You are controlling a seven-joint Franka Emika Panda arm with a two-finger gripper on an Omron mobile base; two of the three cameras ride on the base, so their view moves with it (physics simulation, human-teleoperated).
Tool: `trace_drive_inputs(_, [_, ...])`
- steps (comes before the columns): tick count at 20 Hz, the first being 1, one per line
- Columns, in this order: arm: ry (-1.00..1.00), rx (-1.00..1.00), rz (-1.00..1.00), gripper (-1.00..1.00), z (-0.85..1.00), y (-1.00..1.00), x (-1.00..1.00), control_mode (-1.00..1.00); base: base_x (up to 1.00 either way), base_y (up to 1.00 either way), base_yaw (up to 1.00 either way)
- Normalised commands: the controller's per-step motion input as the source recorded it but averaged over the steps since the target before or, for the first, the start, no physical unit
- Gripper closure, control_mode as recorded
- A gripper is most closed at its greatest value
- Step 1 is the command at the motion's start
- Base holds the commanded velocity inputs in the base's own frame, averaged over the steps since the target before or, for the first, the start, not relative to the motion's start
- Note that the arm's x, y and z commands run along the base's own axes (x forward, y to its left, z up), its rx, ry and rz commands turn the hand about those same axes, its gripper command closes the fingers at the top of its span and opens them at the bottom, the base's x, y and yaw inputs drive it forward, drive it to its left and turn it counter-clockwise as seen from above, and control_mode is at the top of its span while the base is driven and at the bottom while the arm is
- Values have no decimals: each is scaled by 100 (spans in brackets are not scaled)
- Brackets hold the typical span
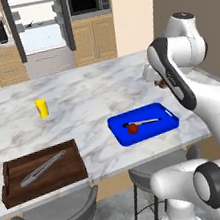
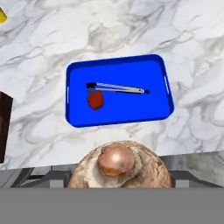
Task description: Gather the mushroom and bell pepper from the fridge and place them on a tray on the dining counter. Then gather the fishs from the fridge and place them on the other tray.
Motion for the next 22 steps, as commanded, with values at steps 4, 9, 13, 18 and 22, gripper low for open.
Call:
trace_drive_inputs(4, [0,0,2,100,-98,0,62,-100,0,0,0])
trace_drive_inputs(9, [6,0,2,100,-66,-6,42,-100,0,0,0])
trace_drive_inputs(13, [10,0,1,100,-50,0,36,-100,0,0,0])
trace_drive_inputs(18, [5,0,0,100,-33,0,32,-100,0,0,0])
trace_drive_inputs(22, [8,0,0,100,-27,0,28,-100,0,0,0])
